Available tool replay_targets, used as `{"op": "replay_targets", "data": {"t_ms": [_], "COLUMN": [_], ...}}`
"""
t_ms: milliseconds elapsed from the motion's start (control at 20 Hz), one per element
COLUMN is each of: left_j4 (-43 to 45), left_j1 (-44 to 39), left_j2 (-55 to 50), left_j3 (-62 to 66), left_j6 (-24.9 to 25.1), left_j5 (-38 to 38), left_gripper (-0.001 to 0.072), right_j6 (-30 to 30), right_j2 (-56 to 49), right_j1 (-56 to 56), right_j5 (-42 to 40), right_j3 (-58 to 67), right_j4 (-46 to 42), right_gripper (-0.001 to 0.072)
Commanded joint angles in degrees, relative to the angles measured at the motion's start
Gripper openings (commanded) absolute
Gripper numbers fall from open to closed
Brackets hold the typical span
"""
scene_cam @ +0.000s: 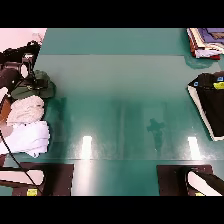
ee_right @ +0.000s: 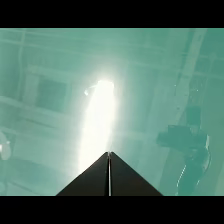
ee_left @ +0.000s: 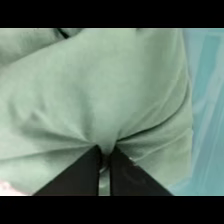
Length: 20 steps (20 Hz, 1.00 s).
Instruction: Fold the shirts.
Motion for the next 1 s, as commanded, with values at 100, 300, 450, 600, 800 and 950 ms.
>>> {"op": "replay_targets", "data": {"t_ms": [100, 300, 450, 600, 800, 950], "left_j4": [-0.83, -1.01, -0.98, -1.31, -8.46, -19.32], "left_j1": [-2.54, -12.07, -22.29, -33.90, -47.04, -53.07], "left_j2": [10.84, 23.78, 28.61, 27.85, 18.99, 8.85], "left_j3": [9.70, 23.82, 30.91, 31.65, 29.16, 27.74], "left_j6": [1.31, 3.45, 3.48, 2.80, 3.08, 3.82], "left_j5": [-5.16, -11.13, -15.85, -19.39, -20.85, -20.46], "left_gripper": [0.0028, 0.0028, 0.0027, 0.0027, 0.0028, 0.0033], "right_j6": [0.02, 0.00, 0.00, 0.00, 0.00, -0.02], "right_j2": [0.04, 0.04, 0.04, 0.04, 0.04, 0.04], "right_j1": [-0.02, -0.02, -0.02, -0.02, -0.02, -0.02], "right_j5": [-0.07, -0.61, -1.90, -1.95, -1.40, -0.15], "right_j3": [2.78, 12.04, 17.66, 21.03, 21.88, 21.86], "right_j4": [0.07, 0.07, 0.04, 0.07, 0.04, 0.02], "right_gripper": [0.0014, 0.0014, 0.0014, 0.0014, 0.0014, 0.0014]}}
